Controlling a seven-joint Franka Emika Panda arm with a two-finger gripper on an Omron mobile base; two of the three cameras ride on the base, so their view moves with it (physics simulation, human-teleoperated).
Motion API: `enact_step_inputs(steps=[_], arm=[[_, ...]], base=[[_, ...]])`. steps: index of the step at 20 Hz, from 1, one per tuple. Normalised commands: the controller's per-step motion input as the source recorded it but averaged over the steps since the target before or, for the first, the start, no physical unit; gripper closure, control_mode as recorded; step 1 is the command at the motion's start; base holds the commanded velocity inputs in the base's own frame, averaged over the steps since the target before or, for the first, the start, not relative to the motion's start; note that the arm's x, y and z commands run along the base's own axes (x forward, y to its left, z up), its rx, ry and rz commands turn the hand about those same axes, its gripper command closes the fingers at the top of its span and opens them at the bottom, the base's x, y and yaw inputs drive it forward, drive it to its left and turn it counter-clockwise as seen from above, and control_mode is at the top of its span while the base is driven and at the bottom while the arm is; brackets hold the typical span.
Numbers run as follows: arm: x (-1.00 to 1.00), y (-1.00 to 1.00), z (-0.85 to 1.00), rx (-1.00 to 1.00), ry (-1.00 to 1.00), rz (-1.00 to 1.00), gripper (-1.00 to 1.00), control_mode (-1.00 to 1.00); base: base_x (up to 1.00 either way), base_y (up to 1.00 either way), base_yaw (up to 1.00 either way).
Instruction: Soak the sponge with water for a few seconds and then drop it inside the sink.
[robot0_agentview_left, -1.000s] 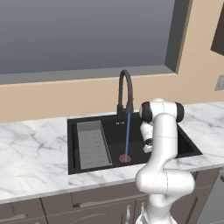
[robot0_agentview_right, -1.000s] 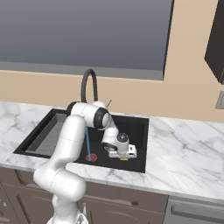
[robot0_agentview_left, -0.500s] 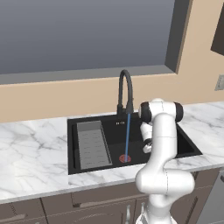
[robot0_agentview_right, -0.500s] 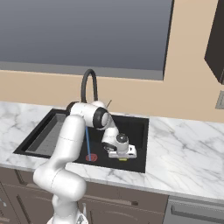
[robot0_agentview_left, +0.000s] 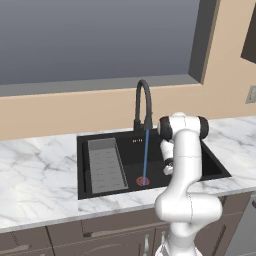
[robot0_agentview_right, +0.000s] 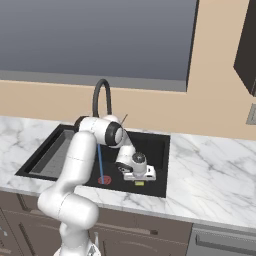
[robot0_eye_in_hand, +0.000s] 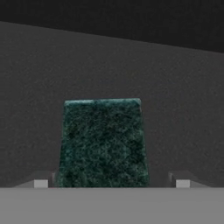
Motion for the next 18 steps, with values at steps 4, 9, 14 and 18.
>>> enact_step_inputs(steps=[4,9,14,18], arm=[[-0.18,0.0,0.46,0.0,0.0,0.0,-1.0,-1.0],[0.0,0.0,0.64,0.0,0.0,0.0,-1.0,-1.0],[0.0,-0.02,0.67,0.0,-0.02,-0.03,-1.0,-1.0],[0.0,-0.01,0.75,0.02,-0.07,-0.01,-1.0,-1.0]], base=[[0.0,0.0,0.0],[0.0,0.0,0.0],[0.0,0.0,0.0],[0.0,0.0,0.0]])
